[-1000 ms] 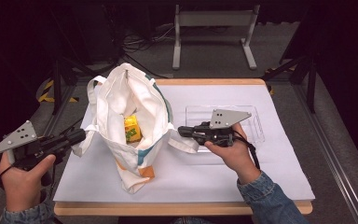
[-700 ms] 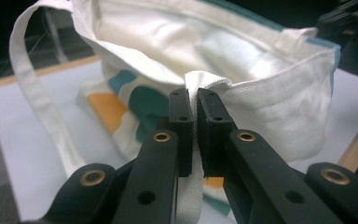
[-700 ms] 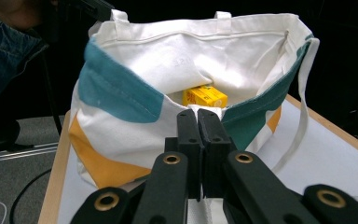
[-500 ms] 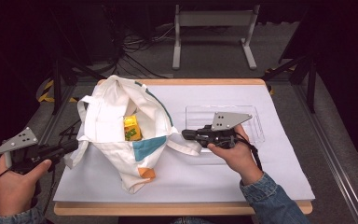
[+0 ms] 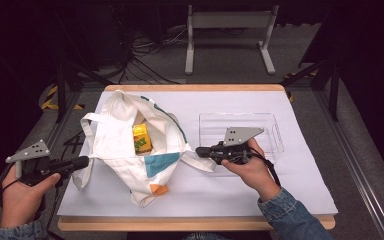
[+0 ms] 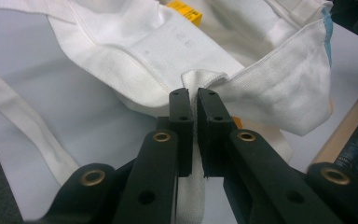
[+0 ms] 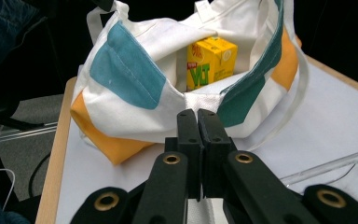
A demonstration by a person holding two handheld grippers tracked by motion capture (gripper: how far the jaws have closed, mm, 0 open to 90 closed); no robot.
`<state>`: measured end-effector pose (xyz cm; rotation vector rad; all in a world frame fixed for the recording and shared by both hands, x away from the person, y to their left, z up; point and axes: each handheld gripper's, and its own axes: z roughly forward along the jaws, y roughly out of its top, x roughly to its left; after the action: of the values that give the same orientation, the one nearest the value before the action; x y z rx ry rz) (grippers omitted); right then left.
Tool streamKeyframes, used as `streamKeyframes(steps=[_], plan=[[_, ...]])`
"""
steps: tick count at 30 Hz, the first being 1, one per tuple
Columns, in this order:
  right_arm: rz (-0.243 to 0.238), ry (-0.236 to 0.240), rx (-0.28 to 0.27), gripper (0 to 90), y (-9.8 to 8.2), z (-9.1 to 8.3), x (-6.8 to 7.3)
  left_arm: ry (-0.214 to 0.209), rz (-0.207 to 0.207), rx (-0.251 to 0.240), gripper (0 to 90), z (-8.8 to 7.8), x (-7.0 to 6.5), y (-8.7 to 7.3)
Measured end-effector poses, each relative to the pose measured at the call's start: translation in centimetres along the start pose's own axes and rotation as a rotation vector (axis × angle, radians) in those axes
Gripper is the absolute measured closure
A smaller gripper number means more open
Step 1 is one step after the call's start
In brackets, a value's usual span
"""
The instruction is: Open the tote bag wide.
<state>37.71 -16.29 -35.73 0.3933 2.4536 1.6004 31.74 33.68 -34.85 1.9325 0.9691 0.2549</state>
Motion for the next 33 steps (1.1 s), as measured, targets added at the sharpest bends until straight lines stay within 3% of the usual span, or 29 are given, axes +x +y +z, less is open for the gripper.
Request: streamKeyframes(steps=[6, 9, 12, 15, 18, 33], plan=[[0.017, 0.009, 0.033, 88.6, -1.1, 0.7, -0.1, -0.027, -0.041, 0.033, 85.3, 0.9, 0.8, -0.7], [0.022, 0.012, 0.045, 88.6, -1.5, 1.0, -0.1, -0.032, -0.039, 0.036, 85.3, 1.1, 1.1, -0.8], [0.023, 0.015, 0.063, 88.6, -1.8, 1.3, -0.2, -0.083, -0.050, 0.030, 85.3, 1.3, 1.6, -1.3], [0.022, 0.016, 0.066, 88.6, -2.0, 1.5, -0.2, -0.103, -0.062, 0.029, 85.3, 1.5, 2.1, -1.7], [0.022, 0.017, 0.078, 88.6, -2.1, 1.7, -0.2, -0.097, -0.054, 0.053, 85.3, 1.8, 2.3, -1.8], [0.017, 0.013, 0.156, 88.6, -3.0, 2.7, -0.1, -0.116, -0.104, 0.135, 85.4, 3.0, 2.9, -2.6]])
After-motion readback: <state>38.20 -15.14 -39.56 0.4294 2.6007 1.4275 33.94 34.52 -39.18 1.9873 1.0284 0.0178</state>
